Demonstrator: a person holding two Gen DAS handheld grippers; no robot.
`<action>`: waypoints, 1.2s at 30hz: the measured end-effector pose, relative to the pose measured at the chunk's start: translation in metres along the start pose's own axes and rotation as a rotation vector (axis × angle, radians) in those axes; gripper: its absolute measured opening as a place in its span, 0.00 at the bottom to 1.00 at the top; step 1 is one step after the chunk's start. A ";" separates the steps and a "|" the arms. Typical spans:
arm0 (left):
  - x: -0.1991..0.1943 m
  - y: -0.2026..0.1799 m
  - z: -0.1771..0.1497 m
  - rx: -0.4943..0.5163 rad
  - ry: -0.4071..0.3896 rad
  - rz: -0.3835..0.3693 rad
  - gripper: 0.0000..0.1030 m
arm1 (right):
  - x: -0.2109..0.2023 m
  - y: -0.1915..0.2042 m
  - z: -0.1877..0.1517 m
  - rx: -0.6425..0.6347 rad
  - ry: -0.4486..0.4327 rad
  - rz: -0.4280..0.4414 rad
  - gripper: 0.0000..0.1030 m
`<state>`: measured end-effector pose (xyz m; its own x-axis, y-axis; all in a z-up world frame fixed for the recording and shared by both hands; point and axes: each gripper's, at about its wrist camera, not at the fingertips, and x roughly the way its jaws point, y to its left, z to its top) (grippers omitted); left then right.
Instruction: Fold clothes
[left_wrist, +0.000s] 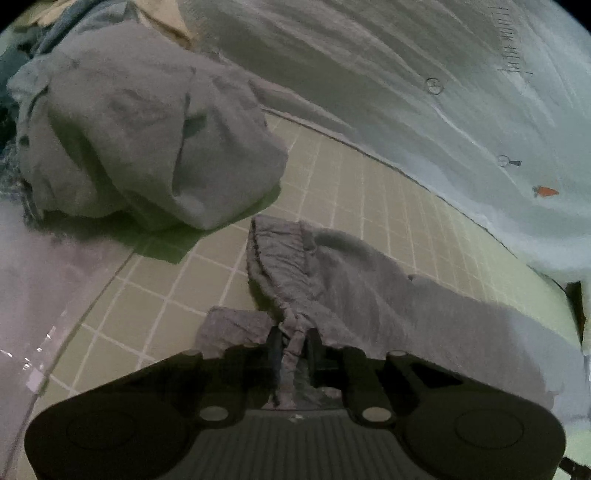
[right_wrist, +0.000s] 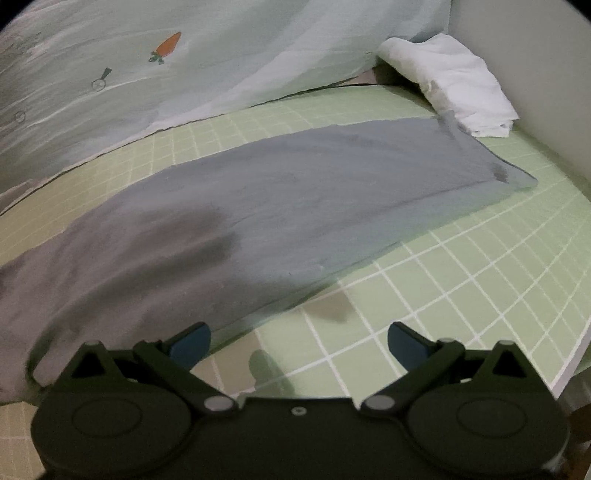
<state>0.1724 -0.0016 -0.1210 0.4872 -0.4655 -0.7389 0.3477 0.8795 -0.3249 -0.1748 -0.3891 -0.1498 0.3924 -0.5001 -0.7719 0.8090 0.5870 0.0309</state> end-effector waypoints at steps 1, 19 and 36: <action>-0.011 0.001 0.000 0.009 -0.028 -0.028 0.10 | 0.000 0.001 -0.001 -0.003 0.001 0.005 1.00; -0.075 0.055 -0.046 -0.185 -0.059 0.085 0.77 | 0.013 0.023 -0.001 -0.061 0.038 0.063 1.00; -0.021 0.029 -0.041 -0.123 0.080 0.159 0.46 | 0.010 0.006 0.001 -0.021 0.037 0.012 1.00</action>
<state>0.1395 0.0375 -0.1392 0.4613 -0.3154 -0.8293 0.1685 0.9488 -0.2671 -0.1654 -0.3910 -0.1568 0.3848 -0.4695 -0.7947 0.7950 0.6059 0.0271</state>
